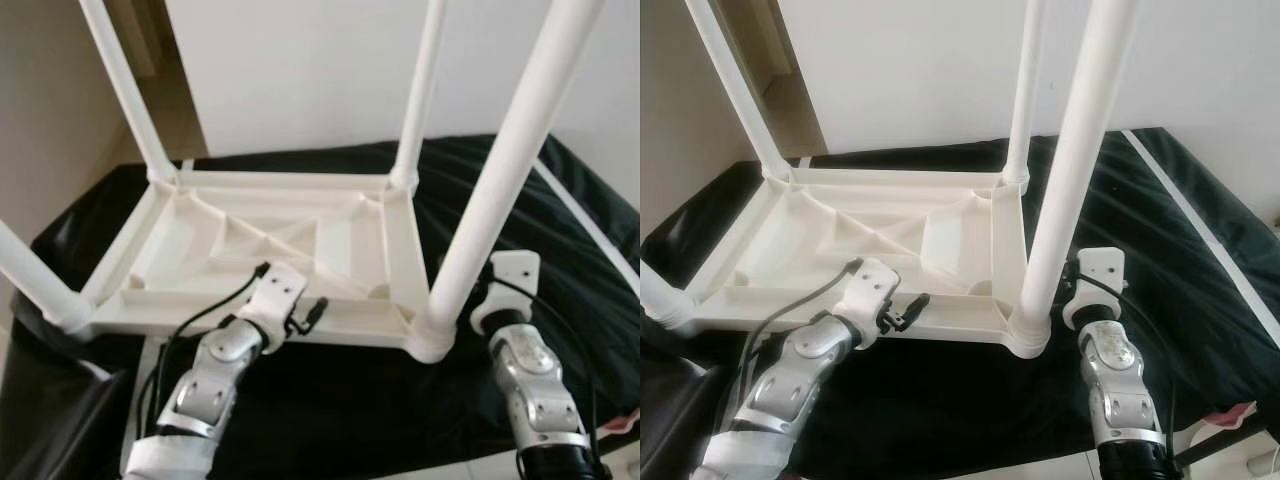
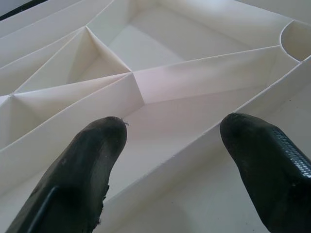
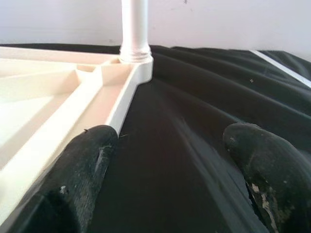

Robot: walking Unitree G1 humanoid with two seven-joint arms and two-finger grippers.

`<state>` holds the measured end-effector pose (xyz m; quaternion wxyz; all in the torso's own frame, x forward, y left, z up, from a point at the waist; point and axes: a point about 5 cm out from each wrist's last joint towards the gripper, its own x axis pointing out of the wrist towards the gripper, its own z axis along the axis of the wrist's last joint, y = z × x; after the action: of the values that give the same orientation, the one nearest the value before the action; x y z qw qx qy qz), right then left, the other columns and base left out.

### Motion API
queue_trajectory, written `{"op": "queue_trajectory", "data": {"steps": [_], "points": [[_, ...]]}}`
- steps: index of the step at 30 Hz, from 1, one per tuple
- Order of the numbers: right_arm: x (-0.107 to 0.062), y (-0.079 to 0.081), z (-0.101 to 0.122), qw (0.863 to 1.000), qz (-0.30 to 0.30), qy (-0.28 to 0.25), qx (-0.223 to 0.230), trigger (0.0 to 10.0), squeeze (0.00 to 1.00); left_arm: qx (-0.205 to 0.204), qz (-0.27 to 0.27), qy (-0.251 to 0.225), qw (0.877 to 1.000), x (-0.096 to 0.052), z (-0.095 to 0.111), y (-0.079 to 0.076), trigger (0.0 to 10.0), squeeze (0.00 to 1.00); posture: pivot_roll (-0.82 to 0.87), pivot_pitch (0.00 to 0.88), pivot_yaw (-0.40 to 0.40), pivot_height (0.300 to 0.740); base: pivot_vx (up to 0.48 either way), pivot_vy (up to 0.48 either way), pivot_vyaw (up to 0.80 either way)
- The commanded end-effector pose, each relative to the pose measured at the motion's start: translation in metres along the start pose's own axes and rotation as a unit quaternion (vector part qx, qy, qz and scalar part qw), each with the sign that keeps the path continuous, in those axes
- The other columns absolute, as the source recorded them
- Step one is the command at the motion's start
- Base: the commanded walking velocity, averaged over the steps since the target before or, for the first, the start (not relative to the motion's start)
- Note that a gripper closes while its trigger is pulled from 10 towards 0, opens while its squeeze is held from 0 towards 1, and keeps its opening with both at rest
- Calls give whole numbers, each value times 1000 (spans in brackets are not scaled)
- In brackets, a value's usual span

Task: Building children table

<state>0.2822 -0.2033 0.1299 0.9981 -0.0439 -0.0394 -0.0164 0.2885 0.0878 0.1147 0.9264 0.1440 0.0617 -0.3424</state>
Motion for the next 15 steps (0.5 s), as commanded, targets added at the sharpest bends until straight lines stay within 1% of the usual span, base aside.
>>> {"op": "queue_trajectory", "data": {"steps": [1, 3, 4, 6, 8, 9, 10, 11, 14, 15], "points": [[-1, -2, -1, 1000, -5, 5, 0, 10000, 0, -5, -39, 26, 999, 0, -12, -12, 10000, 0, -29, 32, 24, 740, 0, 0, 0], [-5, -9, -2, 1000, -26, 1, -11, 10000, 0, -13, -59, 4, 998, -5, -8, -10, 10000, 0, -29, 31, 25, 740, 0, 0, 0], [-5, -9, -2, 1000, -26, 1, -11, 10000, 0, -13, -59, 4, 998, -5, -8, -10, 10000, 0, -29, 31, 25, 740, 0, 0, 0], [-13, -19, -4, 999, -53, 1, -9, 10000, 0, -15, -96, -27, 995, -13, -1, -9, 10000, 0, -29, 30, 22, 740, 0, 0, 0], [-13, -19, -4, 999, -53, 1, -9, 10000, 0, -15, -96, -27, 995, -13, -1, -9, 10000, 0, -29, 30, 22, 740, 0, 0, 0], [-19, -24, -5, 998, -59, 4, -6, 10000, 0, -18, -113, -42, 993, -18, 4, -10, 10000, 0, -30, 31, 24, 740, 0, 0, 0], [-19, -24, -5, 998, -59, 4, -6, 10000, 0, -18, -113, -42, 993, -18, 4, -10, 10000, 0, -30, 31, 24, 740, 0, 0, 0], [-26, -28, -8, 998, -62, 10, -6, 10000, 0, -7, -125, -57, 991, -21, 8, -10, 10000, 0, -35, 34, 22, 740, 0, 0, 0], [-30, -31, -9, 998, -62, 14, -6, 10000, 0, 2, -130, -65, 989, -23, 10, -11, 10000, 0, -35, 34, 22, 740, 0, 0, 0], [-37, -37, -10, 998, -63, 22, -5, 10000, 0, 14, -132, -70, 989, -25, 11, -13, 10000, 0, -47, 36, 28, 740, 0, 0, 0]]}}
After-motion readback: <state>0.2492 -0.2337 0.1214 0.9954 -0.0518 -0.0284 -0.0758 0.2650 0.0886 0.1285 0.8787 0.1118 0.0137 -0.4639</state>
